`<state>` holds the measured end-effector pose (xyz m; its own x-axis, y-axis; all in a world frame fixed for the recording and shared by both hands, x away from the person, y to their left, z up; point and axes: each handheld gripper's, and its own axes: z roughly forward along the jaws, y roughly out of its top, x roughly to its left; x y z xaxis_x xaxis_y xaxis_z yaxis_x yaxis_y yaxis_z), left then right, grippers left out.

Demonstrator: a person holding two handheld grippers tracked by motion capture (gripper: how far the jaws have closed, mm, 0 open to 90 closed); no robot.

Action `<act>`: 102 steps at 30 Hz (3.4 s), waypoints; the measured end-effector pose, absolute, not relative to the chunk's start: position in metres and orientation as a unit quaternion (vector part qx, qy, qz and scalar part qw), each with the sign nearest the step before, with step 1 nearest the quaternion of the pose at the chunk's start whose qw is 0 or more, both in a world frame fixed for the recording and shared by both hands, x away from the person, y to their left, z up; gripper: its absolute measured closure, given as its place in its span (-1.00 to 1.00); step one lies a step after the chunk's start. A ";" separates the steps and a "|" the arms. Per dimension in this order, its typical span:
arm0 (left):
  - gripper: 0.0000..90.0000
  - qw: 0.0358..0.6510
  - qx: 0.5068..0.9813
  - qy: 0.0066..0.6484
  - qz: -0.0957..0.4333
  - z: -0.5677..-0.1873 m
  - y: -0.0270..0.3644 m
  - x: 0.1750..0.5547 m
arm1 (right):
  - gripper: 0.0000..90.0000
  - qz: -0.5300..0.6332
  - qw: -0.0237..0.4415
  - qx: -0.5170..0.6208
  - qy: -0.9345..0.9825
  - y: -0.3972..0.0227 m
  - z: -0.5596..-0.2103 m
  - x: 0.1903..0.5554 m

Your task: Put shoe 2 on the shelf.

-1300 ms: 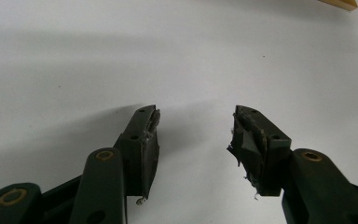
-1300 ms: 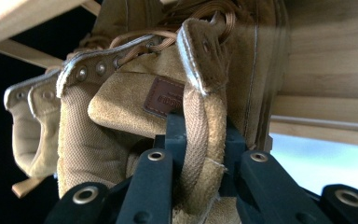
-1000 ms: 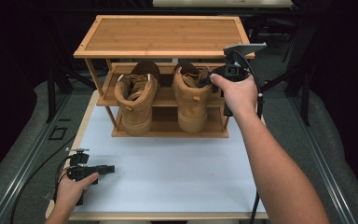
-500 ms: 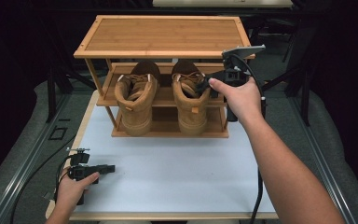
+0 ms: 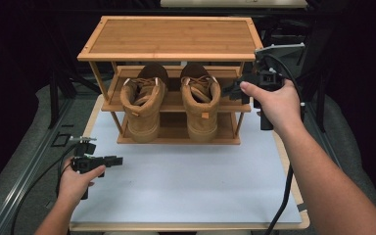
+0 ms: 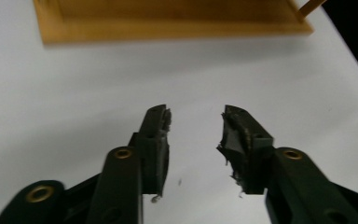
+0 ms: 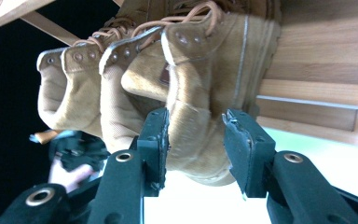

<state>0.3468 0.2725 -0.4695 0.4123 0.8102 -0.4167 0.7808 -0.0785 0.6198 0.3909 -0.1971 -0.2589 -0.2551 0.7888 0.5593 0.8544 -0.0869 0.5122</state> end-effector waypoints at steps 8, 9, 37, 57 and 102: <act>0.66 0.418 0.744 0.515 0.083 -0.401 0.256 0.369 | 0.30 -0.432 -0.042 -0.564 -0.702 -0.206 -0.276 0.379; 0.70 0.424 0.740 0.515 0.085 -0.397 0.255 0.373 | 0.33 -0.432 -0.047 -0.562 -0.704 -0.208 -0.280 0.380; 1.00 0.461 0.694 0.541 0.116 -0.390 0.223 0.432 | 1.00 -0.489 -0.051 -0.587 -0.643 -0.187 -0.390 0.438; 1.00 0.466 0.697 0.536 0.097 -0.387 0.192 0.443 | 1.00 -0.518 0.011 -0.607 -0.602 -0.162 -0.397 0.443; 1.00 0.464 0.744 0.479 0.044 -0.390 0.200 0.375 | 1.00 -0.485 0.034 -0.545 -0.683 -0.158 -0.399 0.378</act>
<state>0.3748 0.2000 -0.3900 0.5378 0.7537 -0.3777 0.6715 -0.1120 0.7325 0.3776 -0.1583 -0.3986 -0.4044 0.7113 0.5749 0.7769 -0.0644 0.6263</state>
